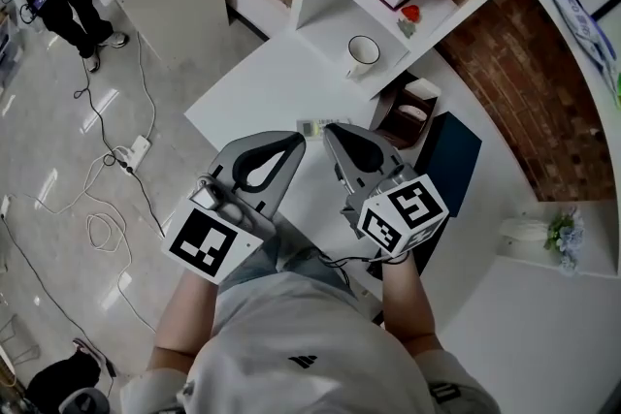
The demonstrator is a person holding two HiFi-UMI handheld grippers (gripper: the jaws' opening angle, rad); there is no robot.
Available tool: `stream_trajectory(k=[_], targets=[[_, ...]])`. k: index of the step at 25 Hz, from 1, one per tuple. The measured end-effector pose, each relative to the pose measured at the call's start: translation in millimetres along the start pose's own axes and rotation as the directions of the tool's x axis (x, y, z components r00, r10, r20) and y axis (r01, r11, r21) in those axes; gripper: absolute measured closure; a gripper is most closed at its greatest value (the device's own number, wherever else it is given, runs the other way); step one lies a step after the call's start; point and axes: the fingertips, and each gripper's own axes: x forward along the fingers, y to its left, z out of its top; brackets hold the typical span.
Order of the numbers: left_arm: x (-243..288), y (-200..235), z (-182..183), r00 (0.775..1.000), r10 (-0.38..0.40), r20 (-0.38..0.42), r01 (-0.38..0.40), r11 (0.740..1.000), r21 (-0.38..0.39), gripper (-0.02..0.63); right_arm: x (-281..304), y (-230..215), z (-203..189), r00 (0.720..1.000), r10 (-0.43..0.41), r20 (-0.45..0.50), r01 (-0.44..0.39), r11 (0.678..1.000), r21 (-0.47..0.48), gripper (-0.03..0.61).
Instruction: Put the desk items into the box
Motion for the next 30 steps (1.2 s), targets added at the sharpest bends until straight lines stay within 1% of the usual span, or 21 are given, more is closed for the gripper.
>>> stream_trajectory(k=[4,7,12,15,19,24,27,30], targets=[[4,23,-7,1.0,-0.002,-0.018,0.002,1.0,0.006,0.603,27,-12,-13,0.998,-0.006,-0.065,0.003,0.999,-0.036,0.566],[10,39,-13,1.0,-0.008,-0.028,0.008,1.0,-0.014,0.603,44,-24,-27,0.991,-0.012,-0.132,0.001,0.997,-0.08,0.566],[21,56,-23,0.998,-0.03,-0.047,0.028,0.999,-0.046,0.603,63,-38,-56,0.97,-0.014,-0.243,-0.017,0.992,-0.125,0.558],[27,63,-29,0.997,-0.044,-0.056,0.04,0.997,-0.058,0.603,70,-43,-76,0.951,-0.009,-0.309,-0.04,0.987,-0.153,0.52],[32,69,-38,0.996,-0.058,-0.069,0.052,0.996,-0.076,0.603,75,-47,-104,0.914,-0.011,-0.405,-0.087,0.971,-0.224,0.487],[38,76,-44,0.995,-0.062,-0.079,0.055,0.995,-0.088,0.603,79,-54,-126,0.865,-0.011,-0.502,-0.168,0.936,-0.31,0.463],[39,81,-47,0.995,-0.057,-0.085,0.048,0.994,-0.096,0.602,81,-57,-142,0.819,0.0,-0.574,-0.237,0.91,-0.34,0.447],[39,86,-51,0.994,-0.051,-0.092,0.042,0.994,-0.1,0.603,81,-57,-159,0.773,0.021,-0.635,-0.305,0.889,-0.342,0.431]])
